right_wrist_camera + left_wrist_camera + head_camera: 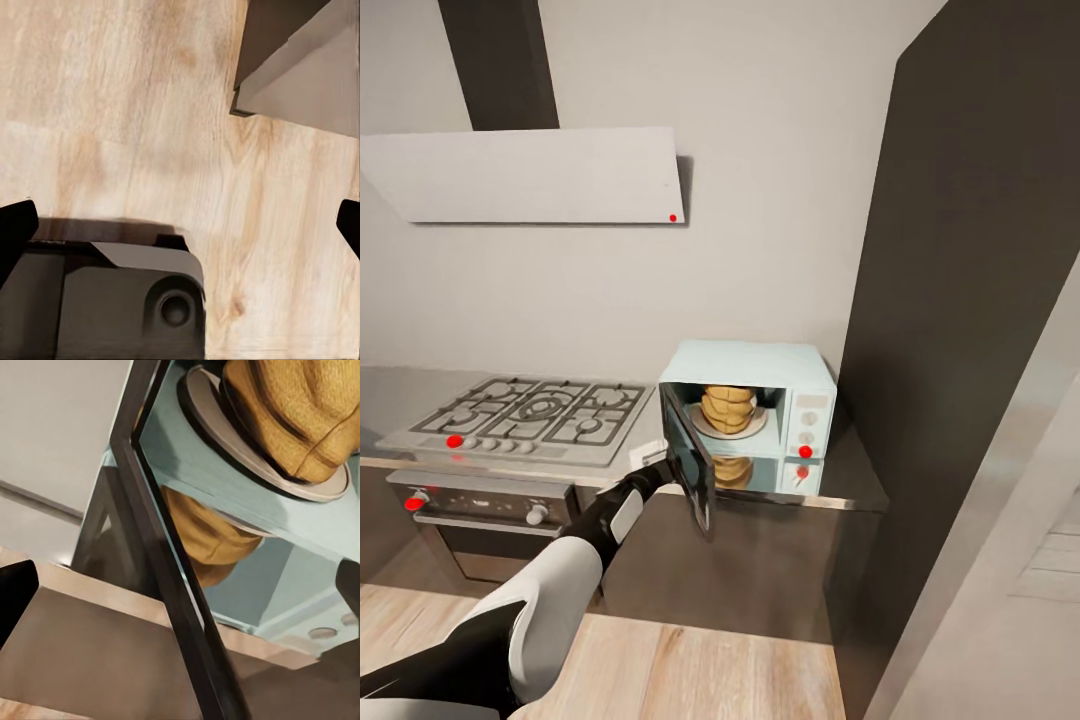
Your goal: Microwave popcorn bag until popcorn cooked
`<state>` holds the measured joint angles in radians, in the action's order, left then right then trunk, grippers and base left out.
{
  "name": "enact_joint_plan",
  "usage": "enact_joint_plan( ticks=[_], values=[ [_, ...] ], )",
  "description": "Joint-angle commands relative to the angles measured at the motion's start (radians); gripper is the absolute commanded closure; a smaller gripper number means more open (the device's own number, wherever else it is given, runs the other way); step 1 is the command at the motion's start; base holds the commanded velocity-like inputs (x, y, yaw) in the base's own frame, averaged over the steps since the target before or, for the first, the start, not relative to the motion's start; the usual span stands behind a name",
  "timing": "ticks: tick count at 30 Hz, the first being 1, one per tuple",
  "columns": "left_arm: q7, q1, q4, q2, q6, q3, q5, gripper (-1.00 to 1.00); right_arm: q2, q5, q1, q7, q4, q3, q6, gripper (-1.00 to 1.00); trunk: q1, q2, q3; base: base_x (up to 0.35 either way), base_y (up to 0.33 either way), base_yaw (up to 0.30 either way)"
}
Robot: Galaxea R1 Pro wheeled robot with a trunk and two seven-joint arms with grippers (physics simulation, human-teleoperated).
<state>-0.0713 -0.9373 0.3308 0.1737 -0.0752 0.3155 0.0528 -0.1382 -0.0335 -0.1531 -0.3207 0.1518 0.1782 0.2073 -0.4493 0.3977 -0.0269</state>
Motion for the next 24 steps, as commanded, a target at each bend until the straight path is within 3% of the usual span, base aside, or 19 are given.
enact_joint_plan(
  ticks=[1,8,12,24],
  values=[
    [-0.005,0.0,0.002,0.001,-0.008,0.007,0.006,-1.0,0.003,0.003,0.003,-0.006,-0.001,-0.014,0.001,-1.0,-0.001,0.002,-0.002,0.0,0.0,0.0],
    [-0.005,0.0,0.002,0.001,-0.008,0.007,0.009,-1.0,0.039,0.012,0.044,0.007,-0.001,-0.121,0.001,-1.0,-0.001,0.002,-0.002,0.0,0.0,0.0],
    [-0.005,0.0,0.002,0.001,-0.008,0.007,0.01,-1.0,0.043,0.012,0.052,0.039,-0.001,-0.133,0.001,-1.0,-0.001,0.002,-0.002,0.0,0.0,-0.114],
    [-0.005,0.0,0.002,0.001,-0.008,0.007,0.01,-1.0,0.043,0.012,0.066,0.043,-0.001,-0.133,0.001,-1.0,-0.001,0.002,-0.002,0.0,0.0,-0.072]
  ],
)
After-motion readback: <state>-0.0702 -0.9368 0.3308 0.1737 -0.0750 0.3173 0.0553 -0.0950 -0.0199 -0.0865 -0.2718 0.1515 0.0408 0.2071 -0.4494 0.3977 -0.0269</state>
